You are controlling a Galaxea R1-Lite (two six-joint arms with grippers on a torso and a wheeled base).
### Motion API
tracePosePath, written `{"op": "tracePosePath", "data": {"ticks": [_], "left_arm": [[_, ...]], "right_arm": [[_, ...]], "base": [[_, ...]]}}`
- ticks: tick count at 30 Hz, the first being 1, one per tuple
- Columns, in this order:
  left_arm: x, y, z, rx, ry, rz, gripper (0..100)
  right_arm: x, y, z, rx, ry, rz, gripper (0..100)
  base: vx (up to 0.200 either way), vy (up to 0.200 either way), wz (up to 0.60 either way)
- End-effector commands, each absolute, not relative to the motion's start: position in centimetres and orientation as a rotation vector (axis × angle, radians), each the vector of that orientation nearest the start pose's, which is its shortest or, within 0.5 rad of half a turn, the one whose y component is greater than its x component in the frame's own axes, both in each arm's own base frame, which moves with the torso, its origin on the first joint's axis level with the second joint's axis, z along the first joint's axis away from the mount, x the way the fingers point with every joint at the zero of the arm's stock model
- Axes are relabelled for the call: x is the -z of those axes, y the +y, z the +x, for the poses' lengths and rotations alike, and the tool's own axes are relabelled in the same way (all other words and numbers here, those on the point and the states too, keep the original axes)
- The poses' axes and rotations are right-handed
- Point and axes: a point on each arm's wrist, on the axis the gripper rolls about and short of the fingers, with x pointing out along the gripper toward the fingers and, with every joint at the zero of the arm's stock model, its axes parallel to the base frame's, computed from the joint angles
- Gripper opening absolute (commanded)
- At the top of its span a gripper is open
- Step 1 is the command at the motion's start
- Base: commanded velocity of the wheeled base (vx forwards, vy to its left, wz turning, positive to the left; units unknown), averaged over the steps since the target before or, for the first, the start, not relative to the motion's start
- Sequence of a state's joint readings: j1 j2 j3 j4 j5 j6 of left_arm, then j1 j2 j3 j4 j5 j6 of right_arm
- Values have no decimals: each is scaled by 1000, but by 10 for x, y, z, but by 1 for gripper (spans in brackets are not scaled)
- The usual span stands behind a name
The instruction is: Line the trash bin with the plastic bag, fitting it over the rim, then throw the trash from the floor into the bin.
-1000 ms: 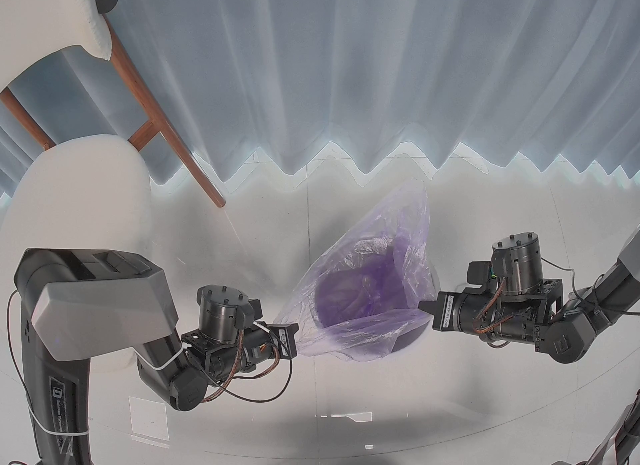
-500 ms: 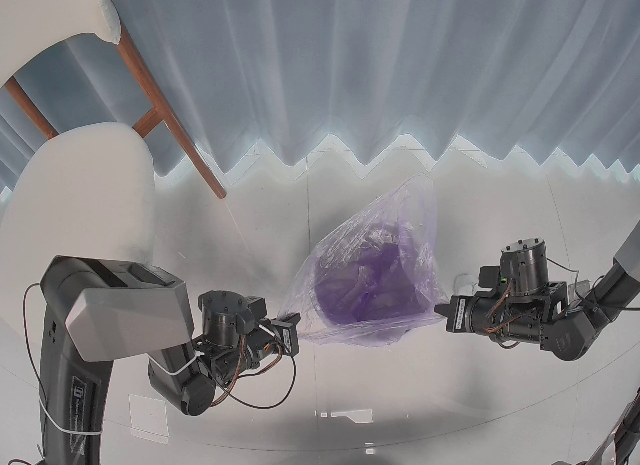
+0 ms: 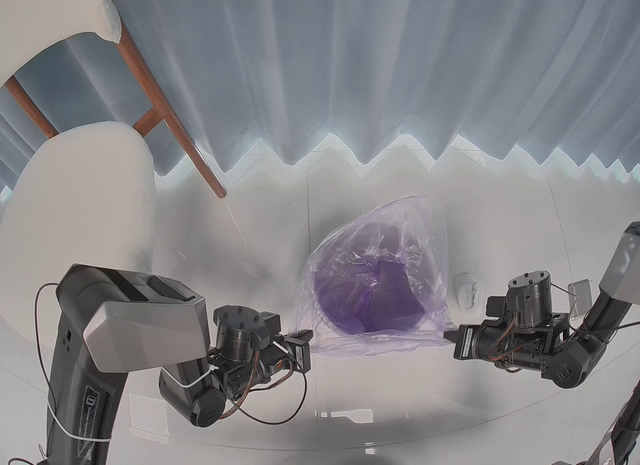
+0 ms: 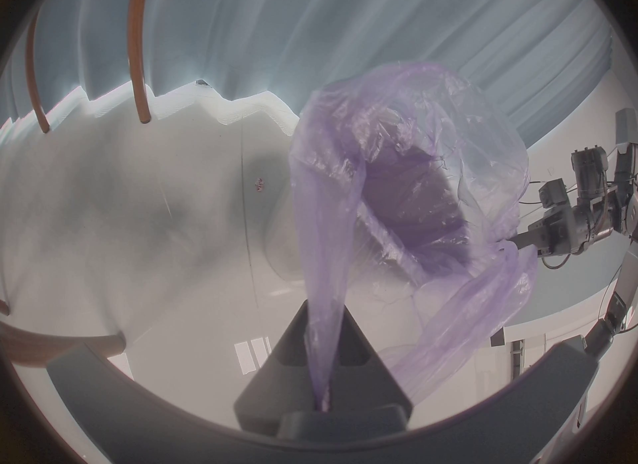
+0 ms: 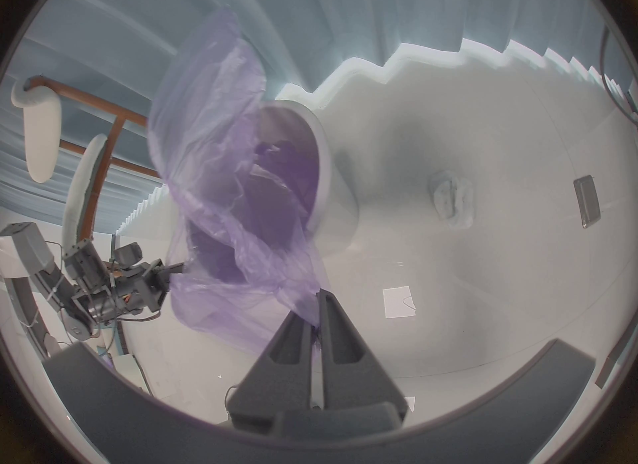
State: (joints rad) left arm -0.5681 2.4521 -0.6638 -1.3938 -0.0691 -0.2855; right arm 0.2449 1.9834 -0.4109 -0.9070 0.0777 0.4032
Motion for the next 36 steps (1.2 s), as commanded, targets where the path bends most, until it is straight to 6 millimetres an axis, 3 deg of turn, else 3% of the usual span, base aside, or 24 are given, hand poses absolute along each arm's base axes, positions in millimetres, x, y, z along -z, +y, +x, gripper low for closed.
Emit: {"op": "tracePosePath", "data": {"ticks": [1, 11, 17, 27, 32, 33, 36], "left_arm": [[44, -207, 300, 594, 494, -161, 0], [49, -199, 307, 562, 467, -70, 0], [48, -189, 316, 528, 449, -50, 0], [38, -198, 328, 521, 376, -67, 0], [38, -198, 333, 476, 353, -68, 0], [38, -197, 334, 468, 352, -69, 0], [38, -196, 331, 458, 345, -69, 0]], "right_arm": [[5, 59, 269, -80, 791, 321, 0], [27, 51, 282, -55, 704, 333, 0], [27, 43, 289, -29, 682, 348, 0], [14, 45, 308, -51, 558, 363, 0], [11, 45, 308, -57, 536, 367, 0], [12, 45, 308, -56, 539, 367, 100], [13, 44, 302, -51, 556, 371, 100]], "base": [[0, 0, 0], [0, 0, 0], [0, 0, 0], [0, 0, 0], [0, 0, 0], [0, 0, 0], [0, 0, 0]]}}
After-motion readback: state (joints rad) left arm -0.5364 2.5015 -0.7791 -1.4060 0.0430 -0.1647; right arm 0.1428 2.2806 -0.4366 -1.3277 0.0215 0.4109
